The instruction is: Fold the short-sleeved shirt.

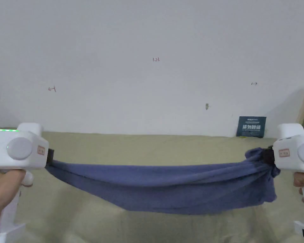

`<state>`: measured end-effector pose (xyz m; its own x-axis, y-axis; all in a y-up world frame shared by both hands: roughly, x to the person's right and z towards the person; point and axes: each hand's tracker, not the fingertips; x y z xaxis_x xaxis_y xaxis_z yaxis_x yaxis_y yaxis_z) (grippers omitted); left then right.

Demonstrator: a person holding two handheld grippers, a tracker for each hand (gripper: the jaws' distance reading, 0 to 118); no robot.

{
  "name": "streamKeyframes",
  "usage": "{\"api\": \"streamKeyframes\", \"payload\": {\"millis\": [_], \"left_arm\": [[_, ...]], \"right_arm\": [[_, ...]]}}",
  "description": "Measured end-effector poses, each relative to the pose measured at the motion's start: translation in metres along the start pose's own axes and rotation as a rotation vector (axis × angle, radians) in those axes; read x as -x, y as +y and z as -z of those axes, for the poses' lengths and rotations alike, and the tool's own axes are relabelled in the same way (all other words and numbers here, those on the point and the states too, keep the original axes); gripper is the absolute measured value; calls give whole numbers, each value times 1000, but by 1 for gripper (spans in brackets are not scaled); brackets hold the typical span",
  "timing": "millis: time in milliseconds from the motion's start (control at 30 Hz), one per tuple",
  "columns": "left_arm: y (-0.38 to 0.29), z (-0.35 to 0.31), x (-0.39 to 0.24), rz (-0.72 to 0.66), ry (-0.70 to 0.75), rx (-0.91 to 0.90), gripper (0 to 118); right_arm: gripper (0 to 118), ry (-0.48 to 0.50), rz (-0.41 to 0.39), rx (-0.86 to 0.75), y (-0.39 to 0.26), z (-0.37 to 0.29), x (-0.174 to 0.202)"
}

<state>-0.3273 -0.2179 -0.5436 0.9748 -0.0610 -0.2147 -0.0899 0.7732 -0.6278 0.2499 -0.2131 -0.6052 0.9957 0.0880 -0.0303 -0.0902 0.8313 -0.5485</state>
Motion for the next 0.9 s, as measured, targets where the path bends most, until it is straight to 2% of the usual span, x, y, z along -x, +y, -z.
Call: {"api": "streamKeyframes", "payload": {"millis": [167, 200, 367, 400, 600, 733, 767, 800, 833, 867, 900], "left_arm": [[-110, -26, -1, 36, -43, 96, 0], [-132, -36, 0, 40, -55, 122, 0], [-222, -73, 20, 5, -65, 171, 0], [-239, -84, 24, -10, -72, 184, 0], [-306, -118, 37, -73, -99, 244, 0], [-323, -111, 35, -72, -115, 258, 0], [-324, -110, 35, -77, -120, 260, 0], [-324, -109, 36, -81, -122, 257, 0], [-325, -107, 36, -85, -118, 250, 0], [-326, -109, 35, -93, -119, 234, 13], [-325, -109, 38, -114, -131, 221, 66]], "right_arm": [[14, 45, 40, 123, -107, -33, -16], [14, 14, 31, 53, -128, -58, -14], [14, 53, 133, 151, -227, -118, -24], [14, 56, 120, 174, -244, -131, -25], [14, 59, 178, 207, -306, -173, -33], [15, 62, 191, 225, -314, -169, -32], [18, 63, 191, 228, -314, -166, -32], [41, 56, 184, 223, -314, -167, -30], [68, 29, 162, 221, -312, -167, -27], [82, 25, 154, 218, -311, -168, -25], [82, 35, 156, 223, -310, -169, -27]]}}
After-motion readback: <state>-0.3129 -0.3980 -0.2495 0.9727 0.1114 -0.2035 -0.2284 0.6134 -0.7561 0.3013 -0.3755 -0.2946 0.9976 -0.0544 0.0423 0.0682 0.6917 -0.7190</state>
